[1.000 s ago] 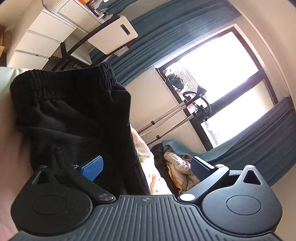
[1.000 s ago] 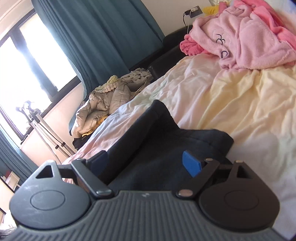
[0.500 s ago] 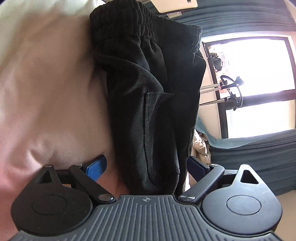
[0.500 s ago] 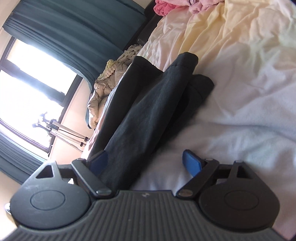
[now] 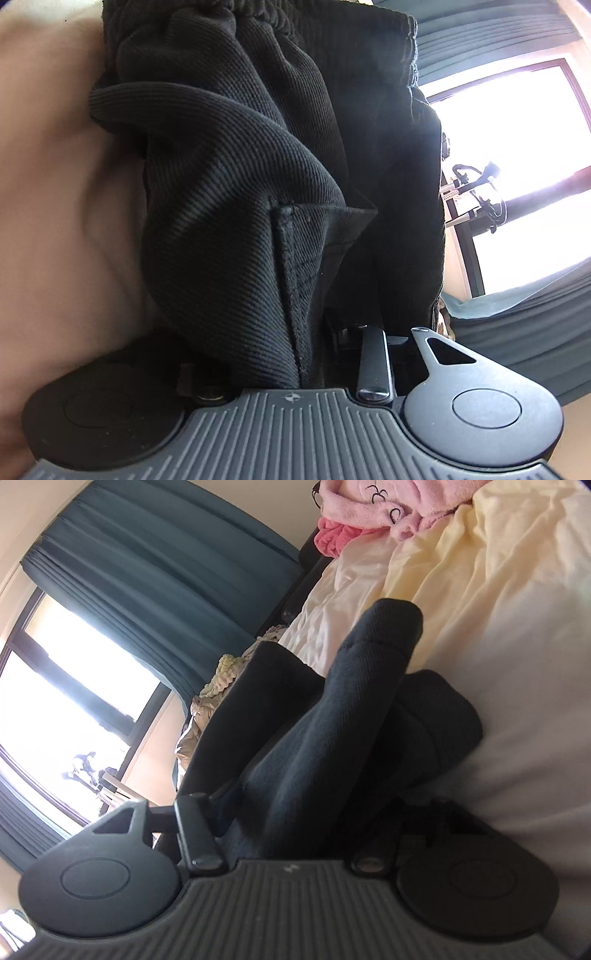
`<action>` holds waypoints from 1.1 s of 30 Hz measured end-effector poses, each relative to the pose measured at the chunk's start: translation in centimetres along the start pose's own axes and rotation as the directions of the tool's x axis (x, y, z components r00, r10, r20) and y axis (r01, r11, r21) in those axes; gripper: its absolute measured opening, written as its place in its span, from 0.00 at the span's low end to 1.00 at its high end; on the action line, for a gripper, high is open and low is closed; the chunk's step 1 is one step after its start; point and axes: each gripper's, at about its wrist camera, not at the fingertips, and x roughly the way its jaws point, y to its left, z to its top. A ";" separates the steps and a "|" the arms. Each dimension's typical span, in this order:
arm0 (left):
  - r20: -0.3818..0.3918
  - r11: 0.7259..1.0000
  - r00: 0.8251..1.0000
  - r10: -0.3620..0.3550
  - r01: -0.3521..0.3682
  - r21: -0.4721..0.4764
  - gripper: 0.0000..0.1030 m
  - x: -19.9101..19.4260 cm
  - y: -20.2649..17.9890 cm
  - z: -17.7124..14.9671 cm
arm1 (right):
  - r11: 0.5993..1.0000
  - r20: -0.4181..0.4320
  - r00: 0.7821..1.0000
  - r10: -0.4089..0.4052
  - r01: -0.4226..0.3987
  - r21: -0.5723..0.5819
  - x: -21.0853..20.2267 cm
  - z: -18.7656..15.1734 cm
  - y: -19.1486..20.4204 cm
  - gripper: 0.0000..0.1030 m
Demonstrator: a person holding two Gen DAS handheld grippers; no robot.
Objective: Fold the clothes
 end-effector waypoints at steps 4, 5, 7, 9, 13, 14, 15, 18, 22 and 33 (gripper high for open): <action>0.034 0.998 0.998 -0.058 0.059 -0.028 0.15 -1.5 0.2 0.0 | 1.000 0.015 1.000 -0.009 0.008 0.016 -1.1 0.8 0.4 0.13; 0.044 0.996 0.996 -0.079 0.080 -0.025 0.14 -2.2 0.0 0.1 | 1.000 0.018 1.000 -0.015 0.015 -0.004 -1.7 1.1 1.0 0.13; 0.066 0.992 0.990 -0.124 0.125 -0.008 0.13 -3.9 -0.7 0.5 | 1.000 0.023 1.000 -0.001 0.001 -0.017 -3.2 1.7 2.1 0.11; 0.076 0.985 0.982 -0.174 0.175 -0.005 0.13 -6.0 -1.4 0.9 | 1.000 0.035 0.999 0.023 -0.023 0.005 -5.0 2.3 2.6 0.11; 0.066 0.968 0.969 -0.236 0.240 -0.065 0.13 -10.7 -1.1 1.5 | 0.994 0.063 0.998 -0.007 0.000 0.111 -9.7 3.4 1.0 0.11; 0.058 0.965 0.968 -0.245 0.249 -0.081 0.13 -11.9 -0.7 1.6 | 0.990 0.068 0.997 -0.021 0.011 0.143 -10.9 3.7 0.4 0.11; 0.045 0.964 0.968 -0.247 0.250 -0.088 0.13 -12.9 -0.2 1.6 | 0.985 0.071 0.997 -0.035 0.023 0.172 -12.0 3.9 -0.2 0.11; -0.002 0.973 0.977 -0.211 0.210 -0.093 0.13 -15.1 1.6 1.2 | 0.973 0.041 0.994 -0.099 0.089 0.214 -14.9 3.9 -1.6 0.11; -0.067 0.996 0.994 -0.086 0.088 0.027 0.14 -16.3 3.9 0.2 | 0.932 -0.042 0.987 -0.157 0.162 0.324 -17.1 3.1 -4.5 0.12; -0.060 0.940 0.998 0.035 -0.013 0.340 0.58 -19.8 0.0 -2.7 | 0.940 -0.102 0.989 -0.111 0.137 0.314 -16.2 2.6 -6.6 0.20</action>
